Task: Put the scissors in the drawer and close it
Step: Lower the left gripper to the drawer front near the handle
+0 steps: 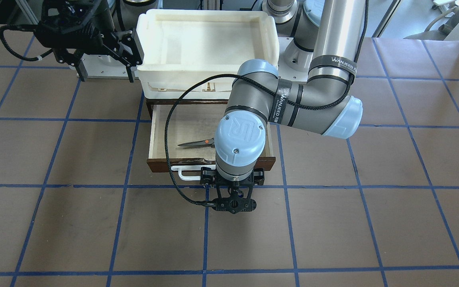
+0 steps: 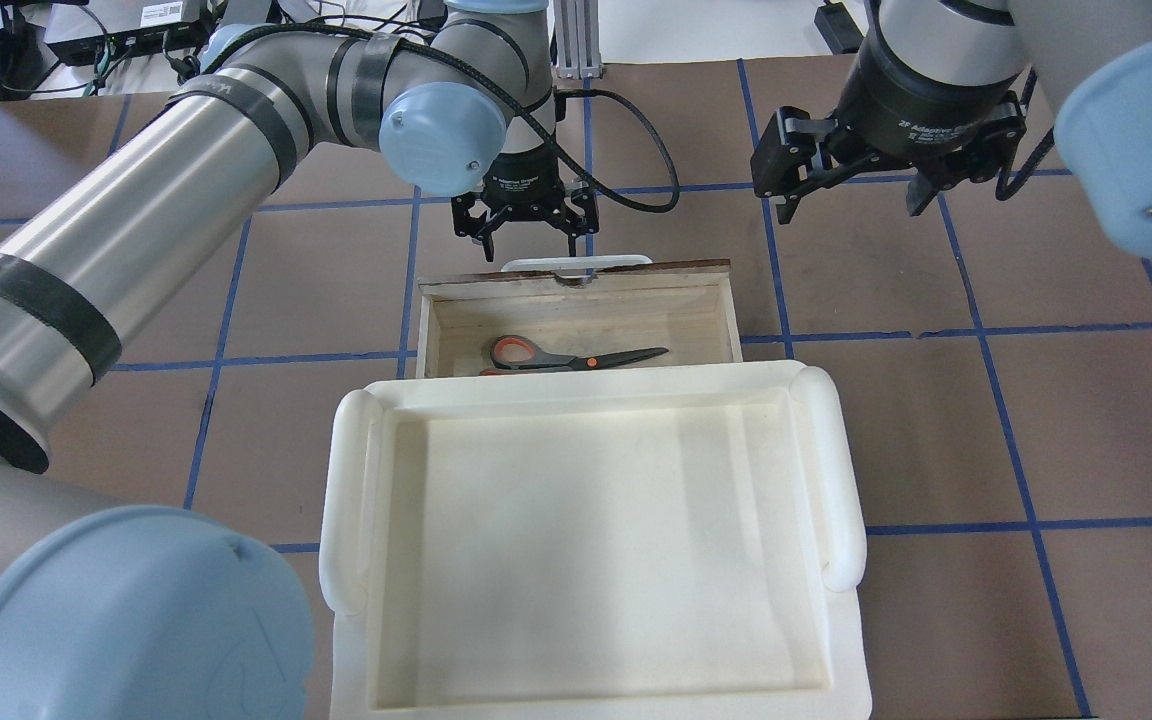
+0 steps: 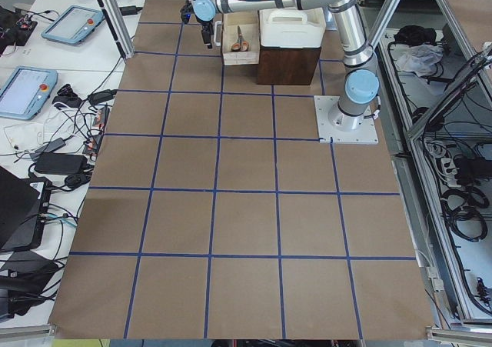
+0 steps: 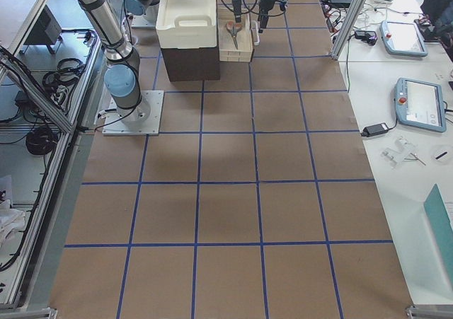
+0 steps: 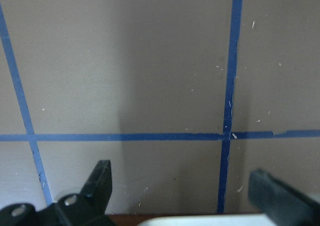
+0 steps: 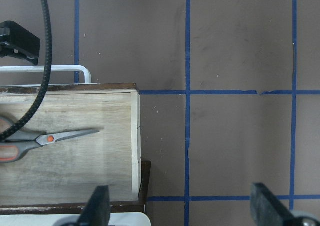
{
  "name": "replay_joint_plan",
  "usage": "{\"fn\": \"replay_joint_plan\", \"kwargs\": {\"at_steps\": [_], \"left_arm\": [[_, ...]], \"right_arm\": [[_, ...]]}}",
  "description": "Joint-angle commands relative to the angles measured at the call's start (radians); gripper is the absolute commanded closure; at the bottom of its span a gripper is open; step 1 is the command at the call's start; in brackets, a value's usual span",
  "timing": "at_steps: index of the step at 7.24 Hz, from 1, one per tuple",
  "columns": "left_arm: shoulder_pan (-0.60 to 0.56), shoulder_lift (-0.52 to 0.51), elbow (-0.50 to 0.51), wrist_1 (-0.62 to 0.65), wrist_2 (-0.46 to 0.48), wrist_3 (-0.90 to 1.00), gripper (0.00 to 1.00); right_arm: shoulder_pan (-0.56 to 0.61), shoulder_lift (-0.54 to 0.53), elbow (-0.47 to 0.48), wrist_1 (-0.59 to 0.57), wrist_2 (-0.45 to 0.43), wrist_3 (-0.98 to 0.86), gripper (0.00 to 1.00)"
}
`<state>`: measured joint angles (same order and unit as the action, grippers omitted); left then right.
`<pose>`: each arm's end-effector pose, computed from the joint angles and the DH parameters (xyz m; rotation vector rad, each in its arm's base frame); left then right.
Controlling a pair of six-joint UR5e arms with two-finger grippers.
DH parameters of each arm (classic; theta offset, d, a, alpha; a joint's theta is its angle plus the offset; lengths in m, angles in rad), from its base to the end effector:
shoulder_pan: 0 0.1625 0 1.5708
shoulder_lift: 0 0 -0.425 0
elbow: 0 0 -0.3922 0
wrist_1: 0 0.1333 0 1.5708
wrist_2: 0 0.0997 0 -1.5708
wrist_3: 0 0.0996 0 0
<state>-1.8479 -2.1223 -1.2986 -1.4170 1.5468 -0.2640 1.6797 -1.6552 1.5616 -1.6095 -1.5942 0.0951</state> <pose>-0.3182 -0.6228 0.3051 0.0181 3.1247 0.1992 0.1809 -0.4496 0.5371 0.0191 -3.1247 0.2097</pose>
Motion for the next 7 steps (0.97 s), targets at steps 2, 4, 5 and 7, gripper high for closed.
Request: {"fn": "replay_joint_plan", "kwargs": {"at_steps": [2,4,5,7], "left_arm": [[0.009,0.016,0.01,-0.007,-0.008,0.006,0.0],[0.01,-0.022,0.028,0.006,0.001,0.006,0.0],[0.01,-0.034,0.027,0.021,0.003,0.006,0.0],[0.004,-0.044,0.019,0.026,0.003,0.005,0.0]], "right_arm": [[0.0,0.0,0.0,0.0,0.0,0.0,0.0],[0.0,0.0,0.0,-0.001,0.002,0.0,0.0],[0.0,0.0,0.0,-0.001,0.003,0.0,0.0],[0.0,0.0,0.0,0.0,-0.001,0.0,0.0]]}}
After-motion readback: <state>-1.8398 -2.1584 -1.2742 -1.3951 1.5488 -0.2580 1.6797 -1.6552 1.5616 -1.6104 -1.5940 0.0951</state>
